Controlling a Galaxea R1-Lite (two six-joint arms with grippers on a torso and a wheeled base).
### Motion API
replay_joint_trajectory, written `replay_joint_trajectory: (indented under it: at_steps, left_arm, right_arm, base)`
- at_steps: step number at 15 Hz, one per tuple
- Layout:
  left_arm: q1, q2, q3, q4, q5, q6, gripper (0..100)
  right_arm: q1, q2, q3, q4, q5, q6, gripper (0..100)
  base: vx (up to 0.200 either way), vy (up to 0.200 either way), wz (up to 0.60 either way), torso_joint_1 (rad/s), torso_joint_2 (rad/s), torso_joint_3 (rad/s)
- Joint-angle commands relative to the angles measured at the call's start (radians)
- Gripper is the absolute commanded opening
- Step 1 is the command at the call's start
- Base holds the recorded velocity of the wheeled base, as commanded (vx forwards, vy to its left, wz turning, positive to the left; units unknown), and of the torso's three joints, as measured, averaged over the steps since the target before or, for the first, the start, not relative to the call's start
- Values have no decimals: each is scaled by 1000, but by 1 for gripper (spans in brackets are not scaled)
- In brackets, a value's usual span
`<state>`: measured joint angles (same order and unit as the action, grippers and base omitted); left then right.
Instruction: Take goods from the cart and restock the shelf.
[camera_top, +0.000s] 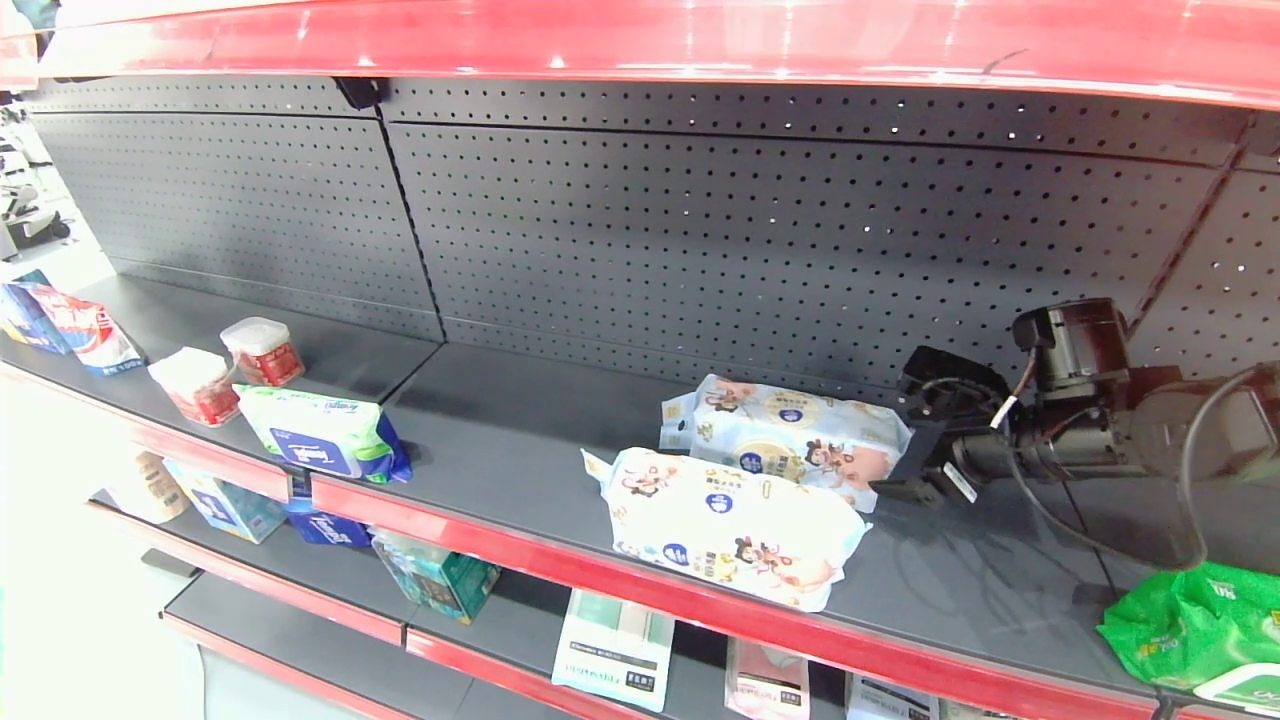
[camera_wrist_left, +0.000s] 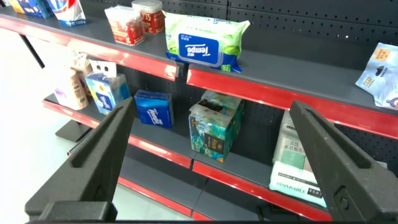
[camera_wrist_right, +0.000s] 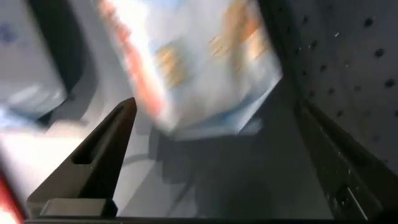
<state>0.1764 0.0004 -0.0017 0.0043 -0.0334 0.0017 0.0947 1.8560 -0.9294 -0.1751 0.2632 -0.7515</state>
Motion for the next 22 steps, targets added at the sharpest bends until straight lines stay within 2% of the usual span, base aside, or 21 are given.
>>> replay_joint_trajectory:
  at_steps: [1, 6, 8, 11, 14, 16, 22]
  left_arm:
    - [0, 0, 0, 0, 0, 0, 100]
    - [0, 0, 0, 0, 0, 0, 100]
    - [-2, 0, 0, 0, 0, 0, 100]
    - [0, 0, 0, 0, 0, 0, 100]
    - [0, 0, 0, 0, 0, 0, 100]
    - [0, 0, 0, 0, 0, 0, 100]
    - [0, 0, 0, 0, 0, 0, 100]
  right_arm:
    - [-44, -72, 61, 0, 2, 6, 100]
    - [-162, -112, 96, -4, -10, 69, 100]
    - [-178, -109, 89, -4, -71, 119, 100]
    - [-144, -73, 73, -3, -180, 313, 100]
    - [-92, -46, 49, -4, -262, 443, 100]
    - [-72, -23, 17, -3, -300, 474, 100]
    - [-41, -6, -16, -1, -306, 488, 100]
  base:
    - [0, 0, 0, 0, 0, 0]
    - [0, 0, 0, 0, 0, 0]
    - [0, 0, 0, 0, 0, 0]
    - [0, 0, 0, 0, 0, 0]
    - [0, 0, 0, 0, 0, 0]
    - [0, 0, 0, 0, 0, 0]
    - [0, 0, 0, 0, 0, 0]
